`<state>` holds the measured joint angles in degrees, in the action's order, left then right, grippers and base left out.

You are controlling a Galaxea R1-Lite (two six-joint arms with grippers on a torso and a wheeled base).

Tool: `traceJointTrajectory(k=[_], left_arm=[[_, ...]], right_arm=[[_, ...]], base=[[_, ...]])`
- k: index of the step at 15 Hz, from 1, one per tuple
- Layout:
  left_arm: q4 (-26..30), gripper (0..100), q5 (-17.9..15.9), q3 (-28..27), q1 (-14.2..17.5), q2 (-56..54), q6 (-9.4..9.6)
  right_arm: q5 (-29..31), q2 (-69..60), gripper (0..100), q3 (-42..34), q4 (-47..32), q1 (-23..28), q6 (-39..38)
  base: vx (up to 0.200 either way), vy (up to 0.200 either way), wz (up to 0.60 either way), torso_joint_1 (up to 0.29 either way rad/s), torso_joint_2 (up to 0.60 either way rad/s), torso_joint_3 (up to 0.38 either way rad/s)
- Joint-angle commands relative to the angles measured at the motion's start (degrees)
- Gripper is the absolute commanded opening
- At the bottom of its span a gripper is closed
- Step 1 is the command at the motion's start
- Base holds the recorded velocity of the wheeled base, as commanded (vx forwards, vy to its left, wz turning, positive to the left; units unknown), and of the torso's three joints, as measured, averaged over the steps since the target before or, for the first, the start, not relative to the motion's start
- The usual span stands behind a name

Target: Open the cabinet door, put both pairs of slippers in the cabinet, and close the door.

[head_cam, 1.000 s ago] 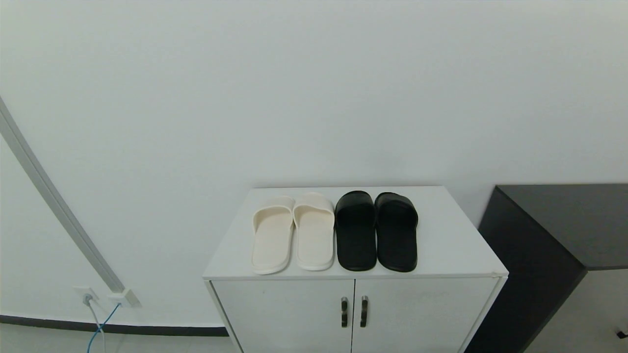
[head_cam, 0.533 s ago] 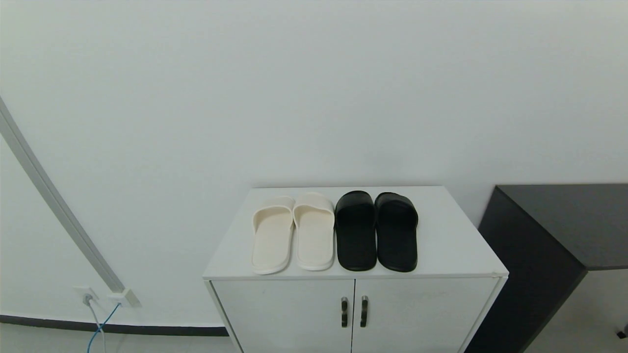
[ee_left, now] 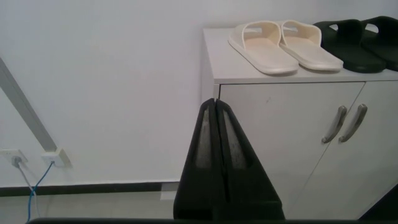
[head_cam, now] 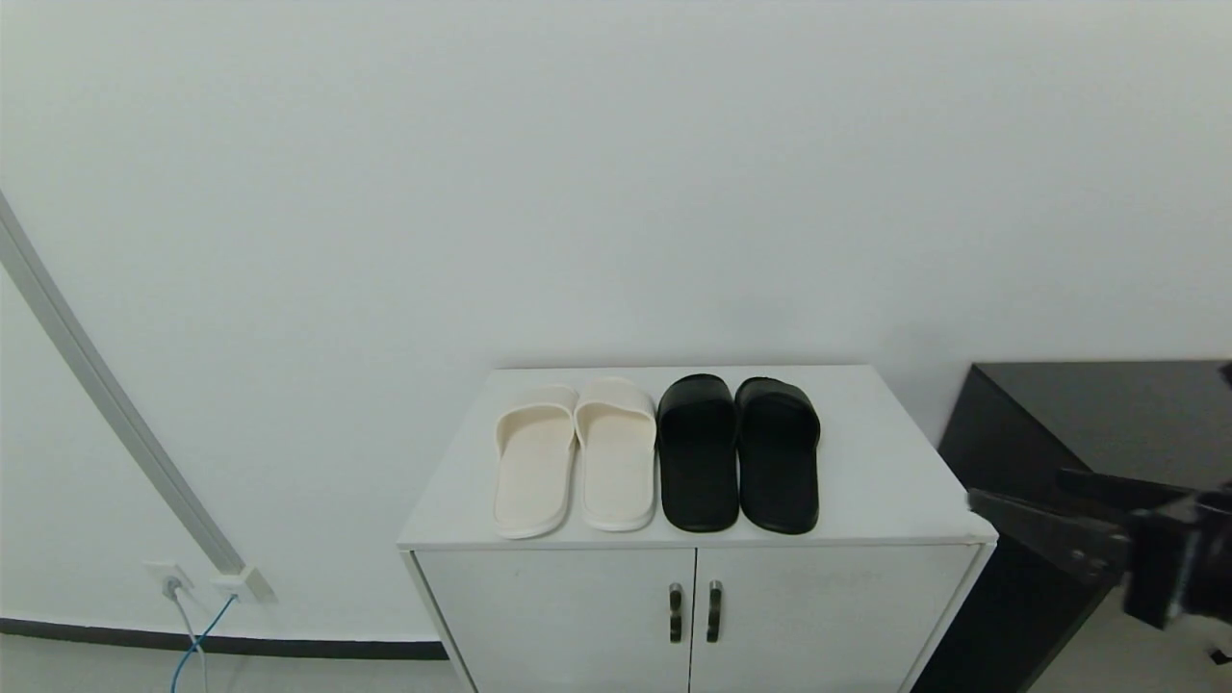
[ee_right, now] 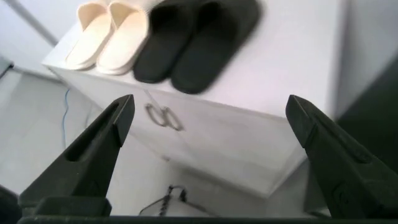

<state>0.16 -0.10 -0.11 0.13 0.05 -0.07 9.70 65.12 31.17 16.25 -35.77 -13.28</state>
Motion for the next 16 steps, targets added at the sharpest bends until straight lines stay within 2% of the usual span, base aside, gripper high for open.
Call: traceJointTrajectory(k=[1, 6, 10, 14, 16], left_arm=[[0.02, 0, -0.08, -0.07, 0.04, 0.04, -0.01], [0.02, 0, 0.01, -0.07, 0.04, 0.04, -0.01], [0.11, 0, -0.17, -0.07, 0.04, 0.04, 0.16], [0.11, 0, -0.25, -0.07, 0.04, 0.04, 0.42], [0.11, 0, -0.25, -0.07, 0.04, 0.04, 0.42]], right_arm=[[1.99, 12.75, 100, 8.03, 0.1, -5.28, -2.9], [13.32, 32.17, 100, 21.91, 0.27, -8.97, -7.82], [18.07, 42.1, 100, 31.23, 0.45, -9.32, -7.99], [30.55, 51.33, 100, 37.91, 2.03, -9.23, -7.91], [32.04, 54.67, 100, 39.67, 4.58, -8.62, -7.73]], base=[[0.0, 0.0, 0.0, 0.0, 0.0, 0.0], [0.0, 0.0, 0.0, 0.0, 0.0, 0.0], [0.0, 0.0, 0.0, 0.0, 0.0, 0.0], [0.0, 0.0, 0.0, 0.0, 0.0, 0.0], [0.0, 0.0, 0.0, 0.0, 0.0, 0.0]])
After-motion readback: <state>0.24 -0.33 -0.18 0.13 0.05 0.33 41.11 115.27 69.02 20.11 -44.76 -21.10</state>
